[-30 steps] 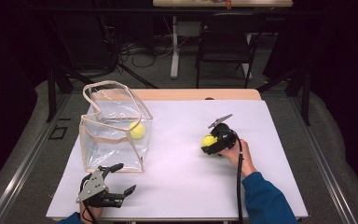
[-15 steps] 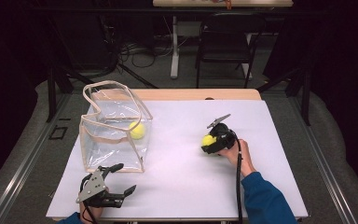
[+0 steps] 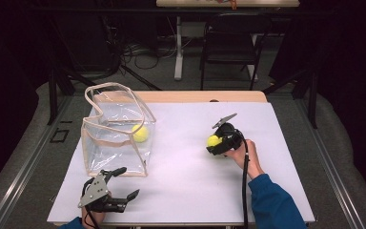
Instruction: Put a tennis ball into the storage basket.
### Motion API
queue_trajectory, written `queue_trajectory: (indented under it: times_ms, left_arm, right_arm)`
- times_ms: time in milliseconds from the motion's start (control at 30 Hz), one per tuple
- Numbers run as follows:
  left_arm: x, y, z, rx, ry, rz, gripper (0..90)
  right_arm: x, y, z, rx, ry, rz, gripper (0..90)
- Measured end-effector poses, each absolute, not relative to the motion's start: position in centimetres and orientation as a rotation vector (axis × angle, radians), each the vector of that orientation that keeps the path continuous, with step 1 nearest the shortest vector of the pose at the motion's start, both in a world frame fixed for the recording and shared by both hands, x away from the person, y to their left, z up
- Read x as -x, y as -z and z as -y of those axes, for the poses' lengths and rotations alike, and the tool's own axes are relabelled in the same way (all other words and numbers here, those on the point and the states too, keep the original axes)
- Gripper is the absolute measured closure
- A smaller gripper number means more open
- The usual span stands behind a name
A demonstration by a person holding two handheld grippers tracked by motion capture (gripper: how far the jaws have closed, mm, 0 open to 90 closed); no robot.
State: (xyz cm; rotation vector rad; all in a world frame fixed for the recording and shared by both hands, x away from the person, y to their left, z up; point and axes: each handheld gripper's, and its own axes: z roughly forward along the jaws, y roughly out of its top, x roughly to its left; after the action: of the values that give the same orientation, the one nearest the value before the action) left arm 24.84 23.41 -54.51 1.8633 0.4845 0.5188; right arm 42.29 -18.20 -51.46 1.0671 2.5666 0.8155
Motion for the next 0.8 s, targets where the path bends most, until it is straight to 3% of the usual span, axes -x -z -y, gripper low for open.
queue_trajectory:
  times_ms: [800]
  left_arm:
    - [-24.8,54.5,-23.5,-1.862,-0.521,-0.485,16.1]
  right_arm:
    - [-41.8,48.6,17.0,-0.980,-0.777,-2.575,26.0]
